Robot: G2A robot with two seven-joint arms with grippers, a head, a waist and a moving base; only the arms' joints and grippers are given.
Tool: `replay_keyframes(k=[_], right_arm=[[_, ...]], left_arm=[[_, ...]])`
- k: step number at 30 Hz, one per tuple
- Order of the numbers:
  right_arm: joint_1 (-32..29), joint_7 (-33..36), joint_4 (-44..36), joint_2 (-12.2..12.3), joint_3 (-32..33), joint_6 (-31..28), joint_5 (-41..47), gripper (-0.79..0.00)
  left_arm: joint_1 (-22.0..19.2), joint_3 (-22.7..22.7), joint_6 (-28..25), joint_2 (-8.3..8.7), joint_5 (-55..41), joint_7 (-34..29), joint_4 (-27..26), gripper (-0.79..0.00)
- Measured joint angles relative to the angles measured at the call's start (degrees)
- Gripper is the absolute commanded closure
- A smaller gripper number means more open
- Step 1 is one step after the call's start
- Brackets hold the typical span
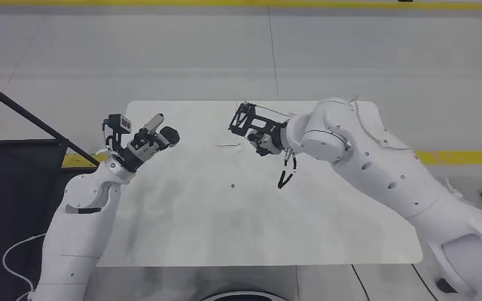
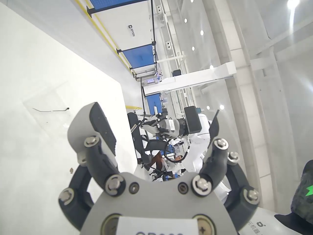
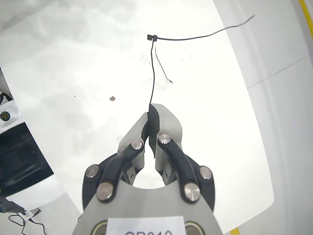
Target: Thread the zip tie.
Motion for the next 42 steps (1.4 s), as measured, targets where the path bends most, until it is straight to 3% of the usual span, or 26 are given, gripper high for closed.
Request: replay_keyframes(k=[11, 16, 20, 26, 35, 42], right_arm=[[-0.4, 0.2, -0.6, -0.1, -0.4, 0.3, -1.0, 0.0], [2.0, 8.3, -2.6, -2.9, -4.1, 3.7, -6.0, 0.0], [6.2, 17.0, 0.9, -8.5, -9.2, 7.0, -8.1, 0.0], [8.6, 24.0, 11.9, -18.7, -13.4, 6.6, -10.3, 0.0], [7.6, 24.1, 32.7, -32.4, -13.3, 4.2, -15.7, 0.0], [7.4, 22.4, 45.9, -40.1, -13.3, 1.7, -17.2, 0.0]], left_arm=[[0.3, 0.1, 0.4, -0.03, 0.0, 0.7, -0.5, -0.785], [0.5, 0.5, 2.8, -0.12, 3.3, 5.8, -1.3, -0.785], [1.0, 0.8, 5.1, -0.36, 5.1, 11.9, -1.7, -0.785], [1.6, 0.5, 6.1, -0.43, 4.7, 14.0, -2.1, -0.785], [1.6, 0.5, 6.1, -0.43, 4.8, 14.0, -2.1, -0.785], [1.6, 0.5, 6.1, -0.43, 4.8, 14.0, -2.1, -0.785]])
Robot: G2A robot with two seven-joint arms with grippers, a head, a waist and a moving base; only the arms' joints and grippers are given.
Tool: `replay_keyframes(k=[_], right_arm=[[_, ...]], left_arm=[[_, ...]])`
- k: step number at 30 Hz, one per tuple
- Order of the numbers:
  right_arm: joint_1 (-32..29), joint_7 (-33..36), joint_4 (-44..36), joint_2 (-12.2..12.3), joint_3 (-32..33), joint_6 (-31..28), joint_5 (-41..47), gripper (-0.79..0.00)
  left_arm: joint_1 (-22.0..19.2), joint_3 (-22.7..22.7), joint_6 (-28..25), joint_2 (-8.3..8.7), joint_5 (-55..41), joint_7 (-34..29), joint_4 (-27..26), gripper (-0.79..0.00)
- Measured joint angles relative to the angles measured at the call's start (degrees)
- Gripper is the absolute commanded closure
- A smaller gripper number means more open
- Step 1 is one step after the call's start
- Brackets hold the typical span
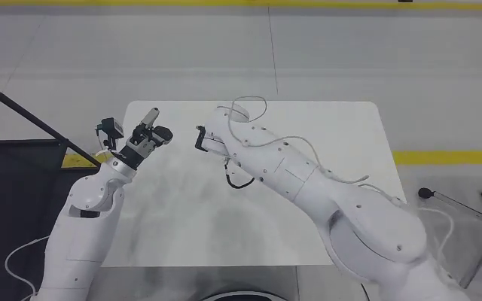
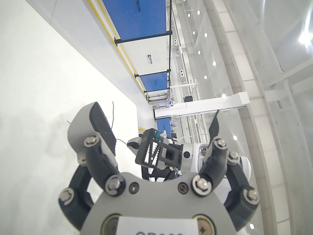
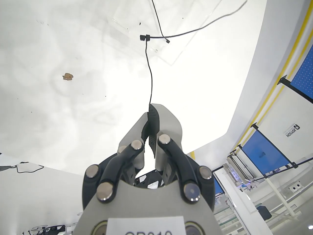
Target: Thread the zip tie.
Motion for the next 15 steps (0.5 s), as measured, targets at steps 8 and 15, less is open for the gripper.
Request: replay_keyframes(k=[8, 15], right_arm=[[0.0, -2.4, 10.8, -6.0, 0.0, -1.2, -1.2, 0.0], [0.1, -4.8, 17.2, -9.5, 0.1, -2.6, -1.8, -0.018]], left_arm=[[0.0, 0.0, 0.0, 0.0, 0.0, 0.0, 0.0, -0.785], [0.0, 0.0, 0.0, 0.0, 0.0, 0.0, 0.0, -0.785]])
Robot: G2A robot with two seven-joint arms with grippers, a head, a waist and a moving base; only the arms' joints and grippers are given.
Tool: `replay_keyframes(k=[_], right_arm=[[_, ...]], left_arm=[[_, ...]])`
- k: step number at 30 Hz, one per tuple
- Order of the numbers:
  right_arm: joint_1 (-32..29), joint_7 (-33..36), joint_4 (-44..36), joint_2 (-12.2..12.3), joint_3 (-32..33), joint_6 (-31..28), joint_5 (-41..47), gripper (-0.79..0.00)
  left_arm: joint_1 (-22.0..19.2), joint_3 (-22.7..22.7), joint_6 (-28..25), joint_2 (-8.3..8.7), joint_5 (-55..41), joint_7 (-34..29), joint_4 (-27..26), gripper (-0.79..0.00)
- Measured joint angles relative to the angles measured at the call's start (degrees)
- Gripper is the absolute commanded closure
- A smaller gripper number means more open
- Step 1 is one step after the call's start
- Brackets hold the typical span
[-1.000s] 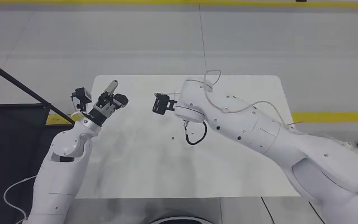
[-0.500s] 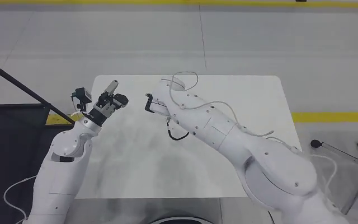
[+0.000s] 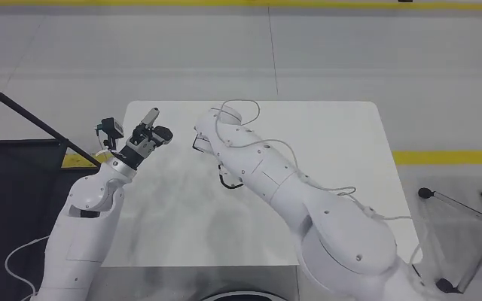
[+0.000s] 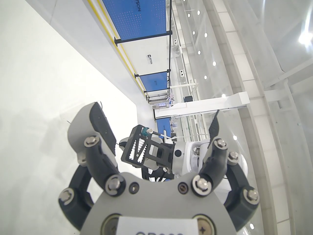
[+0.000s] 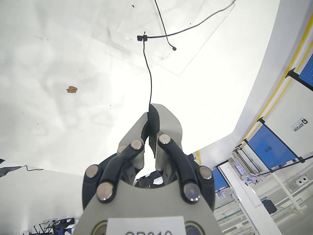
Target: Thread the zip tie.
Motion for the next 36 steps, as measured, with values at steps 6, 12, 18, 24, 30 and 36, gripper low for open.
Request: replay_keyframes(k=[6, 12, 18, 24, 30, 36], right_arm=[[0.3, -2.4, 3.7, -1.8, 0.6, 0.9, -0.3, -0.055], [0.3, -2.8, 4.3, -2.0, 1.2, 1.5, -0.5, -0.348], [0.3, -3.2, 4.6, -1.9, 1.6, 1.6, -0.6, -0.339], [0.6, -3.4, 4.7, -1.9, 2.1, 1.9, -0.7, -0.339], [2.8, -7.3, 4.8, -1.5, 4.0, 0.0, 1.6, -0.483], [5.8, -13.0, 7.4, -0.5, 6.5, -2.8, 4.3, -0.665]], left_arm=[[0.0, 0.0, 0.0, 0.0, 0.0, 0.0, 0.0, -0.785], [0.0, 0.0, 0.0, 0.0, 0.0, 0.0, 0.0, -0.785], [0.0, 0.0, 0.0, 0.0, 0.0, 0.0, 0.0, -0.785], [0.0, 0.0, 0.0, 0.0, 0.0, 0.0, 0.0, -0.785], [0.0, 0.0, 0.0, 0.0, 0.0, 0.0, 0.0, -0.785], [0.0, 0.0, 0.0, 0.0, 0.0, 0.0, 0.0, -0.785]])
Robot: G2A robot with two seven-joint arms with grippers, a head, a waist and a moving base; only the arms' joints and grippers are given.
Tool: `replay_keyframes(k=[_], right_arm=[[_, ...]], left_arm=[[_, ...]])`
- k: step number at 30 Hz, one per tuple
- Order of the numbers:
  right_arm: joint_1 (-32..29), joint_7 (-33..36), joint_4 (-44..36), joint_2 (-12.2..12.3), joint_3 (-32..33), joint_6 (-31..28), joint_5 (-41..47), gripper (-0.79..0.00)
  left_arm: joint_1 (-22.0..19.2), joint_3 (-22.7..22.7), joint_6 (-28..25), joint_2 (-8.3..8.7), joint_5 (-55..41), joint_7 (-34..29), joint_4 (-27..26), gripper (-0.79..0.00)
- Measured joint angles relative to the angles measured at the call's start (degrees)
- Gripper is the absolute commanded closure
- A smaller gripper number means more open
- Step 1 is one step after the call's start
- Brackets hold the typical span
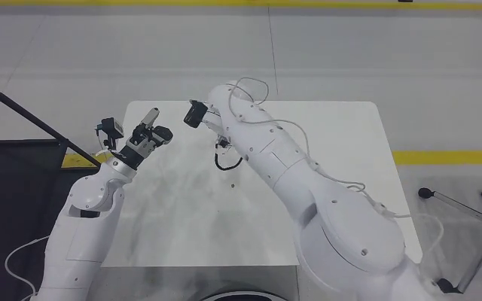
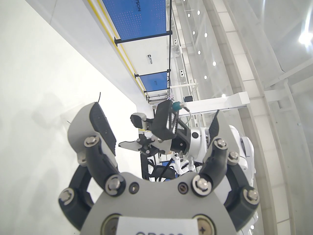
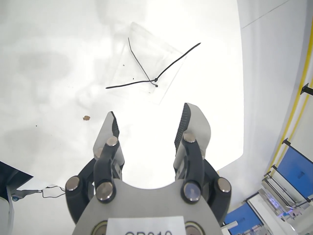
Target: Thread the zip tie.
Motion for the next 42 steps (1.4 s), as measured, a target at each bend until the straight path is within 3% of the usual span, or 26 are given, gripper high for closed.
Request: replay_keyframes(k=[19, 23, 34, 38, 42], right_arm=[[3.6, -26.2, 5.1, 5.5, 4.1, -14.2, 1.1, -0.705], [3.6, -32.6, 6.0, 6.7, 4.1, -18.5, -0.2, -0.785], [3.5, -32.6, 6.0, 6.7, 4.1, -18.5, -0.2, -0.785], [3.0, -37.5, 3.9, 7.4, 5.0, -20.3, 0.8, -0.785], [4.1, -45.3, 4.5, 9.1, 6.1, -25.6, 1.2, -0.785]], left_arm=[[-0.3, 1.2, 0.7, -0.31, 5.8, 5.1, -2.5, -0.785], [-0.3, 1.8, 0.9, -0.46, 6.4, 6.1, -2.9, -0.785], [-0.3, 1.8, 0.9, -0.46, 6.4, 6.1, -2.9, -0.785], [-0.3, 1.8, 0.9, -0.46, 6.4, 6.1, -2.9, -0.785], [-0.3, 1.8, 0.9, -0.46, 6.4, 6.1, -2.9, -0.785]])
